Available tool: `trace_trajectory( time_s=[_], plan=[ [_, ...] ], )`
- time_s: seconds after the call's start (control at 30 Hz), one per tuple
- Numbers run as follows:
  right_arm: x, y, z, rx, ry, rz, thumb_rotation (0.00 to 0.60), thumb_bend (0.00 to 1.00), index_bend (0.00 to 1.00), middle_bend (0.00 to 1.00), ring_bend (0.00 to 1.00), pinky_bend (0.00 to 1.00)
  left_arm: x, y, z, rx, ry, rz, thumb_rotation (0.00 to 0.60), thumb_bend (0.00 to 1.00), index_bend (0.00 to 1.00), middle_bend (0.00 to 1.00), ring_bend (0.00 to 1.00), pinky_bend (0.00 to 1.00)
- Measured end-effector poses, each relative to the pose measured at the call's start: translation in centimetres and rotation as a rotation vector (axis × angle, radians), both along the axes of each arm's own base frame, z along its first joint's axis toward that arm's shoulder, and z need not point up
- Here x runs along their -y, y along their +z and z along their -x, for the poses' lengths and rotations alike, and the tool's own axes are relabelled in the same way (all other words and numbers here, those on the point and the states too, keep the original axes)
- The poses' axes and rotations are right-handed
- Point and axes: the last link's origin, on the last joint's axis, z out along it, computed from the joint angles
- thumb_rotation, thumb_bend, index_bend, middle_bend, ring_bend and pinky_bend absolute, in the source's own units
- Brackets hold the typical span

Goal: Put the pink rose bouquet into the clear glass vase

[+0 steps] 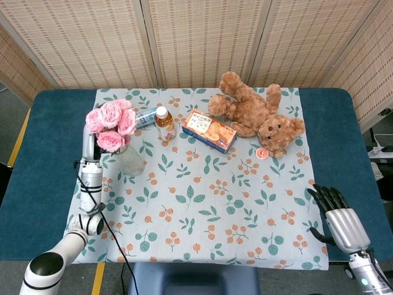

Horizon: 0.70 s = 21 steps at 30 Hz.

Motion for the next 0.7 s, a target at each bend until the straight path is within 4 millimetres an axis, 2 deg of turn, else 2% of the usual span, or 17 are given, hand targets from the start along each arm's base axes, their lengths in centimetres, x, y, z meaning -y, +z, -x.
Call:
trace_trajectory(
  time_s=[0.17,0.33,0.47,0.7],
  plan=[
    [-0.1,0.0,-0.1,0.003,0.005,-0.001,0.600,0.17,0.00,0.00,0.00,0.00,1.4,-0.6,0.7,-0.026,-0.017,0.027,0.600,0.48,0.12,0.19,0.09,0.10],
    [-0.2,0.1,-0.2,0.007,0.009,-0.004,0.600,0.17,0.00,0.00,0.00,0.00,2.6,-0.7,1.3,-0.060,-0.038,0.060,0.600,0.42,0.02,0.11,0.03,0.08],
    [-0.2,0.0,-0.2,0.007,0.012,-0.007,0.600,0.17,0.00,0.00,0.00,0.00,3.6,-0.7,1.9,-0.097,-0.049,0.103,0.600,0.39,0.00,0.01,0.00,0.06],
    [-0.3,0.0,-0.3,0.012,0.023,-0.015,0.600,0.17,0.00,0.00,0.00,0.00,5.6,0.2,3.4,-0.227,-0.006,0.152,0.589,0.37,0.00,0.00,0.00,0.02]
  ],
)
